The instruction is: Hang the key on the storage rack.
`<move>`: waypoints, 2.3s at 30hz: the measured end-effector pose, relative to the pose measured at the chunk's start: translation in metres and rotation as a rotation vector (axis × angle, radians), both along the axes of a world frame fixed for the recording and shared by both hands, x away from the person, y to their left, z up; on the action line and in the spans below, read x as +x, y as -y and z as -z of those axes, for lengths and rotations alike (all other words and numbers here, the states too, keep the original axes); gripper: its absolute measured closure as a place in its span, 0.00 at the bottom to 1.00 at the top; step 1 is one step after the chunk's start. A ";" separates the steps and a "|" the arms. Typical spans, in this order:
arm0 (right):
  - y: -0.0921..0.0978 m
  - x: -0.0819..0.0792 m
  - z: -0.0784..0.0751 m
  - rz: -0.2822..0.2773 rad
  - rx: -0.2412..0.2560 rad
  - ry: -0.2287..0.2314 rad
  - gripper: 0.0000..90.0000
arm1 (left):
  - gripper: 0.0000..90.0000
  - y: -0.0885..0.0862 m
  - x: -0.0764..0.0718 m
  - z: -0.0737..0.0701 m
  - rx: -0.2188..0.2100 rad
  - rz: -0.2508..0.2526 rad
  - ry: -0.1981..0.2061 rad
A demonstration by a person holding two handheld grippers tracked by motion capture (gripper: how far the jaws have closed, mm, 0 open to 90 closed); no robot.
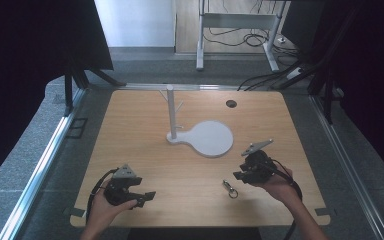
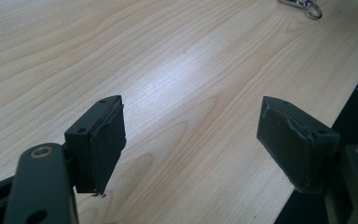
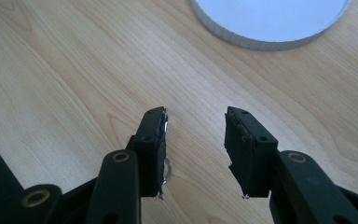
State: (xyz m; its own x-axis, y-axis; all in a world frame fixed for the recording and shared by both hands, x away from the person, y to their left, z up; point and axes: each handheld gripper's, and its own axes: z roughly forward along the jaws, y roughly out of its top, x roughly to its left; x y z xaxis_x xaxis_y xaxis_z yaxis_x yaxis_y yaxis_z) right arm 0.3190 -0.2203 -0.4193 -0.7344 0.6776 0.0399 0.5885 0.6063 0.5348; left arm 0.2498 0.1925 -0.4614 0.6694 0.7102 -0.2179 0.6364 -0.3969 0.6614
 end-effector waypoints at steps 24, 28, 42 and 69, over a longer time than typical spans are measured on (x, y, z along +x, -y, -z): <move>-0.028 0.000 0.034 -0.058 -0.113 -0.130 0.73 | 0.27 0.004 0.001 0.002 0.006 0.017 -0.007; -0.030 0.001 0.037 -0.052 -0.120 -0.142 0.74 | 0.27 0.006 0.000 0.002 0.008 0.020 -0.007; -0.039 0.008 0.050 -0.033 -0.177 -0.177 0.75 | 0.26 0.007 0.000 0.002 0.013 0.030 -0.007; -0.040 0.004 0.058 -0.048 -0.252 -0.203 0.93 | 0.26 0.009 0.000 0.004 0.017 0.033 -0.012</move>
State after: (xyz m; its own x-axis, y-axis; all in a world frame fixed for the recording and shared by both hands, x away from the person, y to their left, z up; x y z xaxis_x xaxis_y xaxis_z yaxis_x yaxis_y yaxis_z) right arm 0.3227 -0.1804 -0.4776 -0.7601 0.6494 0.0245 0.6352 0.7345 0.2388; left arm 0.2502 0.1835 -0.4656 0.6899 0.6915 -0.2143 0.6308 -0.4289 0.6467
